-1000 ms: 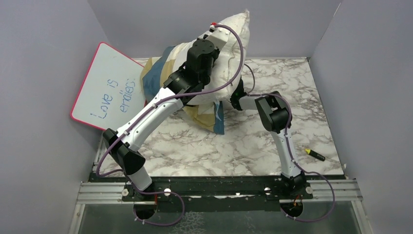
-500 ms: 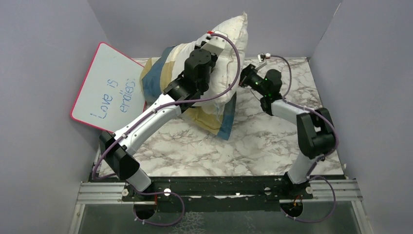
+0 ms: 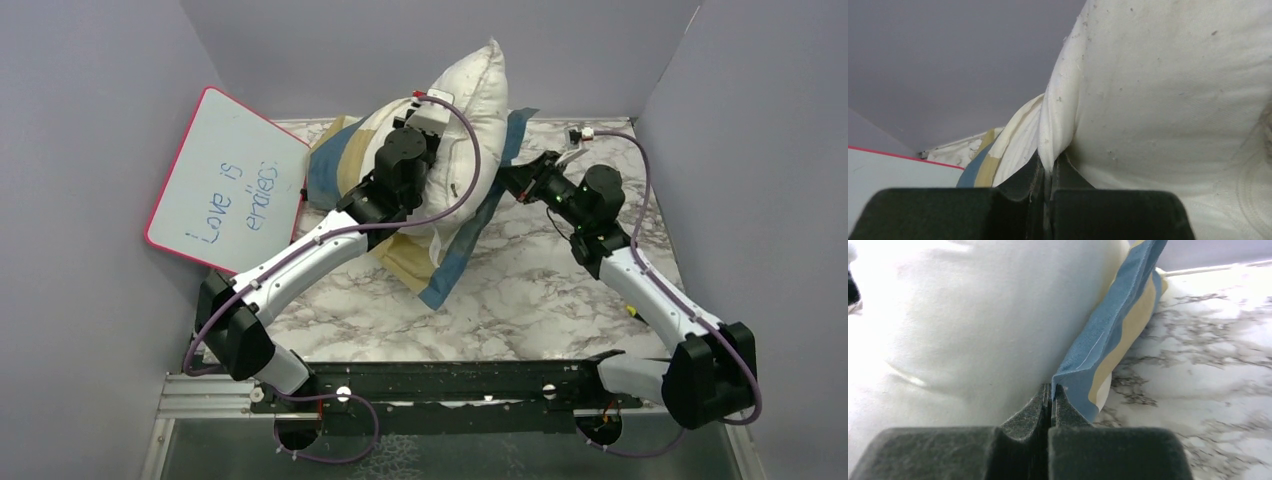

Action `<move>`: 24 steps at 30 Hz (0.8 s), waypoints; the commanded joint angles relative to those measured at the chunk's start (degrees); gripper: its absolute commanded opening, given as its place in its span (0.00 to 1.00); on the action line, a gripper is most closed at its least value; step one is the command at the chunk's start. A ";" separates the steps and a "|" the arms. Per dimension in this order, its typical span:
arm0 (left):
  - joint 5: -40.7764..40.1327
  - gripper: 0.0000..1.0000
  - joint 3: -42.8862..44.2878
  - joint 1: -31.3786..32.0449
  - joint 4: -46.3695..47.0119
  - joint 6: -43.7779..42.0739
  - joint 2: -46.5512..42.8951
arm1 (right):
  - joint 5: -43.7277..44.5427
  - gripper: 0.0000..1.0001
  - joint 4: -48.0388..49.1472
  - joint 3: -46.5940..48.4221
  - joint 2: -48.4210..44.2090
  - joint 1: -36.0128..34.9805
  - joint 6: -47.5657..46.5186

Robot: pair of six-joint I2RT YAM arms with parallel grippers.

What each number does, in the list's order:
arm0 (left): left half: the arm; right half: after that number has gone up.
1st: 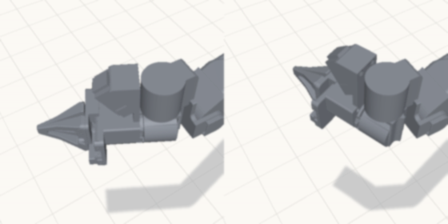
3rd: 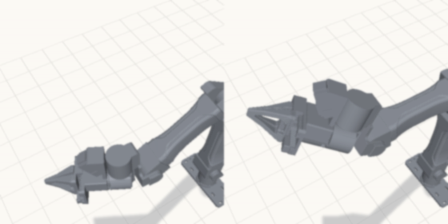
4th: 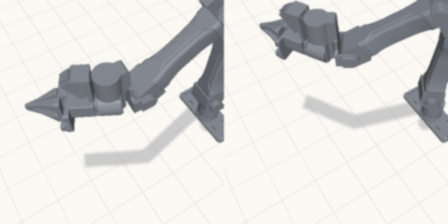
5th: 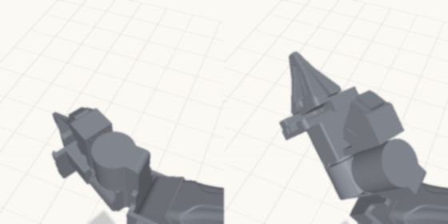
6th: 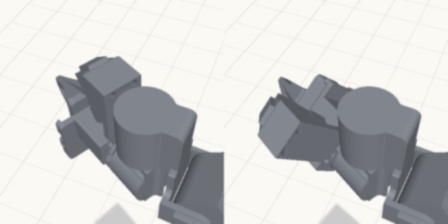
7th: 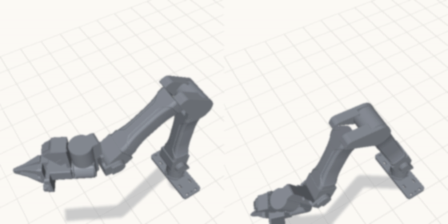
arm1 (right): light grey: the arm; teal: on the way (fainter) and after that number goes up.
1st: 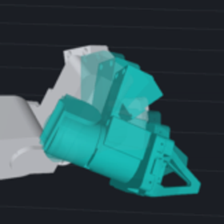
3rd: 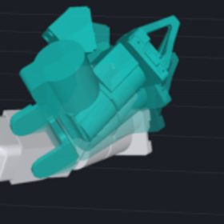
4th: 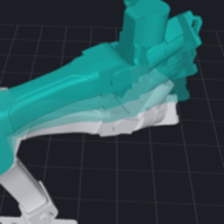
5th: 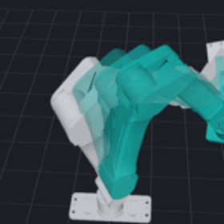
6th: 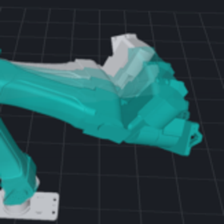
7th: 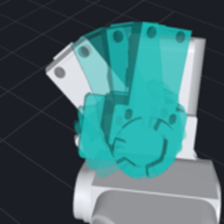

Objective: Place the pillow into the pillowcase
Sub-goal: Stuff the pillow into the pillowcase.

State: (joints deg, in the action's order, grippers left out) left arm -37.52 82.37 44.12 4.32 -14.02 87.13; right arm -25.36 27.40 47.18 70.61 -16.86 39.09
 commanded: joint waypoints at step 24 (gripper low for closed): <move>35.15 0.59 -3.10 -1.85 -10.39 19.24 -10.21 | 1.57 0.00 3.76 -7.06 -4.32 0.42 5.45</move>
State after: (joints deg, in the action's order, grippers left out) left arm -12.19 76.62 42.70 4.05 -0.60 83.96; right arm -19.86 20.84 39.90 64.66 -16.03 41.36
